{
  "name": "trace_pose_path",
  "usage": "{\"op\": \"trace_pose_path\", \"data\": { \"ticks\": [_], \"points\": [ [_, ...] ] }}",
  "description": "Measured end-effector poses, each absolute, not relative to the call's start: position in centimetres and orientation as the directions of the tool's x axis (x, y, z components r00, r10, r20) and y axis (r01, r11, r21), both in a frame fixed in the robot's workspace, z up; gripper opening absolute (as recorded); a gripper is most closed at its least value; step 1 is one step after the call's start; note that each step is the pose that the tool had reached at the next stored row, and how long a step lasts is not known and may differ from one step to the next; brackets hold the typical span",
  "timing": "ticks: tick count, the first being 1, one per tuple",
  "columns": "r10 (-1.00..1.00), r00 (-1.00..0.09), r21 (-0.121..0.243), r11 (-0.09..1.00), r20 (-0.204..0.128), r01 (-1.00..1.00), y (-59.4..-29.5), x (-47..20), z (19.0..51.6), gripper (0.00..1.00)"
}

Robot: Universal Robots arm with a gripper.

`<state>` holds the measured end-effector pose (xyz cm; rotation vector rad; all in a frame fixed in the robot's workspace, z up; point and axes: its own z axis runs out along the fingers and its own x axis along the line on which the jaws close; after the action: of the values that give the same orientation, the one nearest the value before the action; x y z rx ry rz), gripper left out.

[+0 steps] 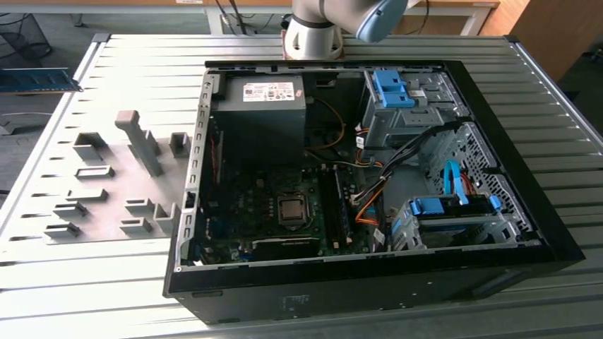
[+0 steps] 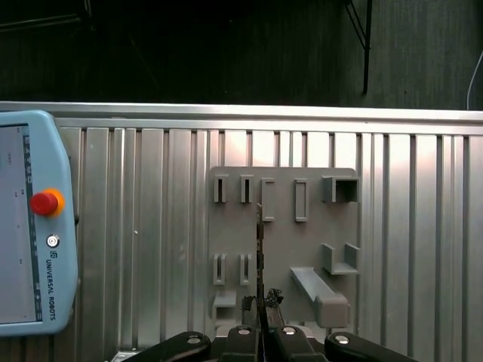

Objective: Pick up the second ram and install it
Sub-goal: 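Pick up the second ram and move it above second insertion slot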

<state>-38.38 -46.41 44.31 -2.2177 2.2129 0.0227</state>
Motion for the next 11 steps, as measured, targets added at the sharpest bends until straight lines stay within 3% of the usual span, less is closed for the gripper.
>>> {"op": "trace_pose_path", "data": {
  "ticks": [11],
  "points": [
    [-1.0, 0.002, 0.004, -0.002, -0.016, -1.0, -46.41, -37.4, 44.31, 0.14]
  ]
}}
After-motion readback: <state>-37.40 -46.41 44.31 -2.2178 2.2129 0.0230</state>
